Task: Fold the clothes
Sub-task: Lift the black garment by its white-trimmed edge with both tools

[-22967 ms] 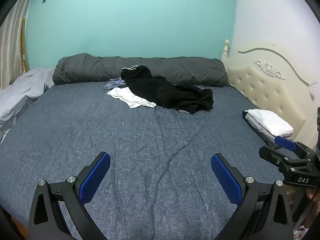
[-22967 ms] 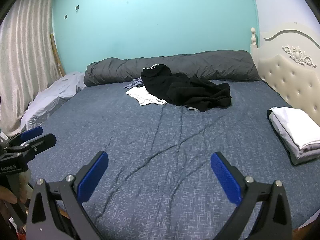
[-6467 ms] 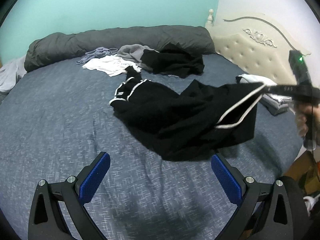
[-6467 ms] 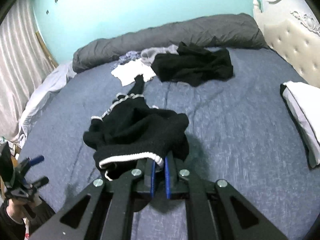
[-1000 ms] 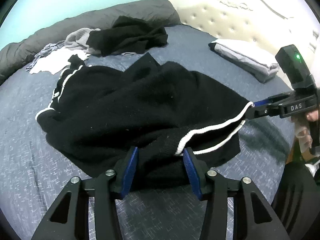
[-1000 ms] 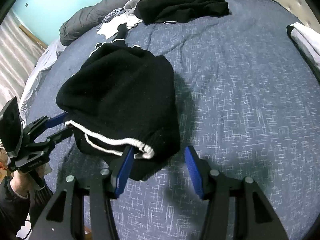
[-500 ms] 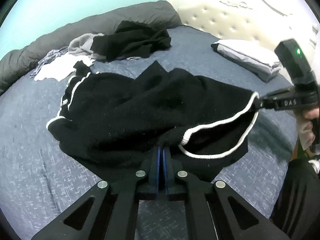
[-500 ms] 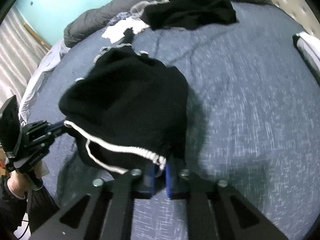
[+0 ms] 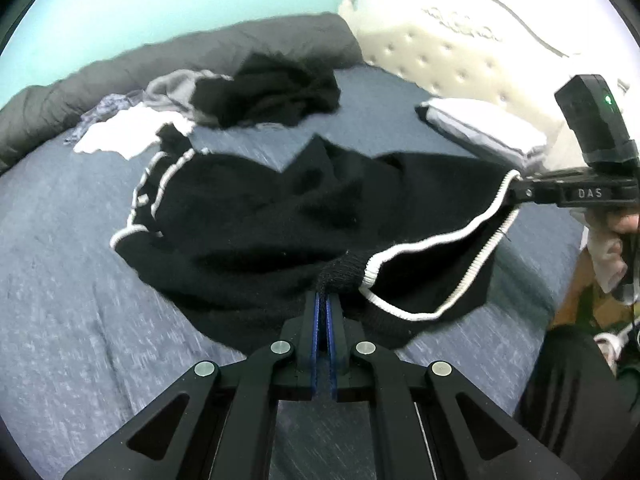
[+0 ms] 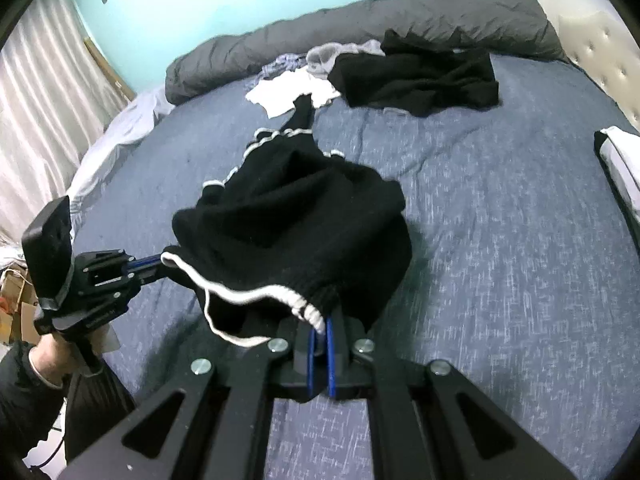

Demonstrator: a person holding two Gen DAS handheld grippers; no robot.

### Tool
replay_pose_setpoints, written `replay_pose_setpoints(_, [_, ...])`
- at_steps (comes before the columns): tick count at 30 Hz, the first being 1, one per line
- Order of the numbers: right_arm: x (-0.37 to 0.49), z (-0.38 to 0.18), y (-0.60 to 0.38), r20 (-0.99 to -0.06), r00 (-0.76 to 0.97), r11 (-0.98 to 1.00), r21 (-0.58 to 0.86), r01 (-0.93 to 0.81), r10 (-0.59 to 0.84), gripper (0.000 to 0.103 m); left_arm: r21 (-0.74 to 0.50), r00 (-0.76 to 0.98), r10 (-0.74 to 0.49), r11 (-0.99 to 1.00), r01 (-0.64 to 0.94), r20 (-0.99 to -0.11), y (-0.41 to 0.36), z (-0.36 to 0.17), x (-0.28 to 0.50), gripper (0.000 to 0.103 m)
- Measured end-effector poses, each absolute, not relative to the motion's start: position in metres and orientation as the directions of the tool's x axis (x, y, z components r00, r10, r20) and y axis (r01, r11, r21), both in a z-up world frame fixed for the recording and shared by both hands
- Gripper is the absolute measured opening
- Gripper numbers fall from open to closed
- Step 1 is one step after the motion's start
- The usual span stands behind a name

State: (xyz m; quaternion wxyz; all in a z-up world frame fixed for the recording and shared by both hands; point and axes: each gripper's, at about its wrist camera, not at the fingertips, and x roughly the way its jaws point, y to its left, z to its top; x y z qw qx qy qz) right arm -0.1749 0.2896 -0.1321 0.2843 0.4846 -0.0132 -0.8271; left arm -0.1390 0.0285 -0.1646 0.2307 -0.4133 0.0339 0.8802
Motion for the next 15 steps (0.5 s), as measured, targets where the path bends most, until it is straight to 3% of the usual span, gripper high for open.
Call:
replay_pose_setpoints(3, [-0.172,-0.142,0.291,-0.799,-0.349,-0.836,0.318,0.446,-0.490,0.004,-0.111,-0.526,0.363,-0.886,-0.450,-0.769,0.035,-0.176,-0.135,0.009])
replay_pose_setpoints(5, [-0.170,-0.147,0.290,-0.806,-0.338,-0.837,0.317,0.445,-0.485,0.004,-0.106,-0.517,0.365,-0.881,-0.462,-0.774,0.040,-0.180,-0.132,0.026])
replay_pose_setpoints(10, [-0.172,-0.155,0.295,-0.813,-0.322,-0.836,0.321,0.446,-0.484,0.004,-0.070,-0.512,0.365,-0.859,-0.507,-0.778,0.059,-0.184,-0.129,0.042])
replay_pose_setpoints(15, [-0.175,-0.160,0.297,-0.812,-0.315,-0.831,0.332,0.446,-0.492,0.004,-0.048,-0.503,0.334,-0.865,-0.499,-0.797,0.068,-0.199,-0.142,0.043])
